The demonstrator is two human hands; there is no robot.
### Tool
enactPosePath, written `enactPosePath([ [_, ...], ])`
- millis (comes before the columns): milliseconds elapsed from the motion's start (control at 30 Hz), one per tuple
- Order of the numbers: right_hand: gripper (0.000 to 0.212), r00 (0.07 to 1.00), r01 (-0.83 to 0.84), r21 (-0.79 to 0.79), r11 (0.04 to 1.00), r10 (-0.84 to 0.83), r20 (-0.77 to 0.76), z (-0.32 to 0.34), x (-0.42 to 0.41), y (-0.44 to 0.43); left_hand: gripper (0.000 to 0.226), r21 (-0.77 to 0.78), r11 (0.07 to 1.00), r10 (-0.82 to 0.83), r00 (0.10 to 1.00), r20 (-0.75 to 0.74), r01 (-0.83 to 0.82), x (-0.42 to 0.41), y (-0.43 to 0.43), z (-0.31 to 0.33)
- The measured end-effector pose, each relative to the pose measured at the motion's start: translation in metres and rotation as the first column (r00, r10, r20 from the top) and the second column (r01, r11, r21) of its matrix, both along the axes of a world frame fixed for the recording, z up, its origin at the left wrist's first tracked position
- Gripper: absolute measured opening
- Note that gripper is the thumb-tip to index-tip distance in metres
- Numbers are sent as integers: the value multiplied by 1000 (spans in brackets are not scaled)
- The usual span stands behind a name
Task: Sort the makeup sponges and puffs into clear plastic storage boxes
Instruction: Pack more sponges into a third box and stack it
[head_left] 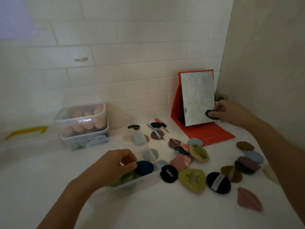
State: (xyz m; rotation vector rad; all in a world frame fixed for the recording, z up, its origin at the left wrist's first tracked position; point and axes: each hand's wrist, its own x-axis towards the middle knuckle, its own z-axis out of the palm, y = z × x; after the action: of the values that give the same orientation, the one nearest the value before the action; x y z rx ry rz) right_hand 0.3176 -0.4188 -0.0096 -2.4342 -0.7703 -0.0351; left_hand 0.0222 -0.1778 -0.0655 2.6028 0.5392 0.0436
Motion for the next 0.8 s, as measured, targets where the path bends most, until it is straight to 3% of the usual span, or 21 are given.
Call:
enactPosePath([
  [100,20,965,-260,-30,965,258,-57,23,-61,18,31,32,999,-13,993,-114,17,-12,4,4],
  [233,18,856,-516,-98,851,507,-102,20,-124,48,41,80,997,38,980,-194,-23,-24,7,6],
  [500,22,751,-659,-171,732,630,-200,-27,-173,99,45,86,995,-21,958,-286,47,-24,13,8],
  [633,23,743,-667,-258,699,653,-148,-28,-178,103,48,79,997,23,985,-169,-10,-28,13,10],
  [800,19,742,-669,-264,695,643,-187,-25,-177,105,33,-79,991,120,968,220,-105,-33,20,14],
])
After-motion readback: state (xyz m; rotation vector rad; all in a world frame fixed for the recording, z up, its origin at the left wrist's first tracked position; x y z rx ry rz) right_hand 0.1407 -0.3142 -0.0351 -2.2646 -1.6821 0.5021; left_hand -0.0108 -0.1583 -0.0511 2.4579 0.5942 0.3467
